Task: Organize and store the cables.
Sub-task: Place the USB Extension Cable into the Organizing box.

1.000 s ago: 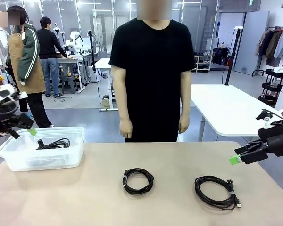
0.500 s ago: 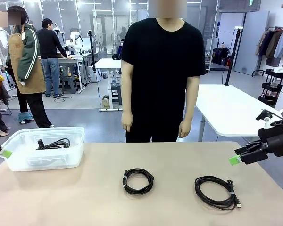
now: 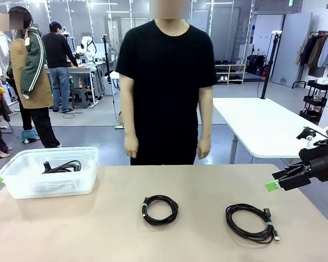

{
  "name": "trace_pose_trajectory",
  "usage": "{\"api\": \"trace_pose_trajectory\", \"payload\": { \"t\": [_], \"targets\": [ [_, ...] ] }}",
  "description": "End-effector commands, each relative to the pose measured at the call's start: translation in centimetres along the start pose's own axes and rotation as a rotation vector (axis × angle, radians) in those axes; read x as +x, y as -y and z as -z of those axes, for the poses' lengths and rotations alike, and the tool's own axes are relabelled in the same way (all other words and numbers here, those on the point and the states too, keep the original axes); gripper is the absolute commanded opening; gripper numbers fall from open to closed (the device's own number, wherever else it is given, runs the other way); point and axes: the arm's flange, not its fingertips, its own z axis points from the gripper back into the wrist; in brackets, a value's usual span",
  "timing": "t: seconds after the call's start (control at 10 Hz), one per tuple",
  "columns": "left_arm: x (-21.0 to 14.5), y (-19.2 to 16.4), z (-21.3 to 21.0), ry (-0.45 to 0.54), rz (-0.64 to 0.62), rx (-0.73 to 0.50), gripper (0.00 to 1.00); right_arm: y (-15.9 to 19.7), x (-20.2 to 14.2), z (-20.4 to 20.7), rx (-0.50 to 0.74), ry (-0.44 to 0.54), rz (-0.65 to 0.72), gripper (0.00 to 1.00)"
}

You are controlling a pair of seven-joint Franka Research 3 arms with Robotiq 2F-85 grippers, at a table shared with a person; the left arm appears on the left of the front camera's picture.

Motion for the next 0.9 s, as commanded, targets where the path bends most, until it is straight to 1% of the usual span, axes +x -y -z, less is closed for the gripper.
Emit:
{"api": "trace_pose_trajectory", "payload": {
  "t": [0.0,0.3,0.4,0.5,0.6,0.7,0.8],
  "targets": [
    [0.3,0.0,0.4,0.012,-0.004,0.014,1.00,-0.1,0.2,0.0,-0.015,-0.005,0.020,1.00],
    [0.2,0.1,0.1,0.001,0.004,0.002,1.00,-0.1,0.2,0.0,-0.015,-0.005,0.020,1.00],
    [2.7,2.0,1.4,-0.040,0.041,-0.008,1.00,-0.1,0.2,0.0,-0.015,-0.005,0.020,1.00],
    [5.0,3.9,2.9,-0.042,0.082,-0.046,1.00,-0.1,0.2,0.0,-0.015,-0.005,0.020,1.00],
    [6.7,6.2,5.3,-0.083,0.089,-0.094,1.00,-0.1,0.2,0.0,-0.015,-0.005,0.020,1.00],
    [8.0,8.7,7.5,-0.093,0.088,-0.151,1.00,-0.1,0.2,0.0,-0.015,-0.005,0.020,1.00],
    [9.2,11.0,9.7,-0.137,0.107,-0.117,1.00,-0.1,0.2,0.0,-0.015,-0.005,0.020,1.00]
  ]
}}
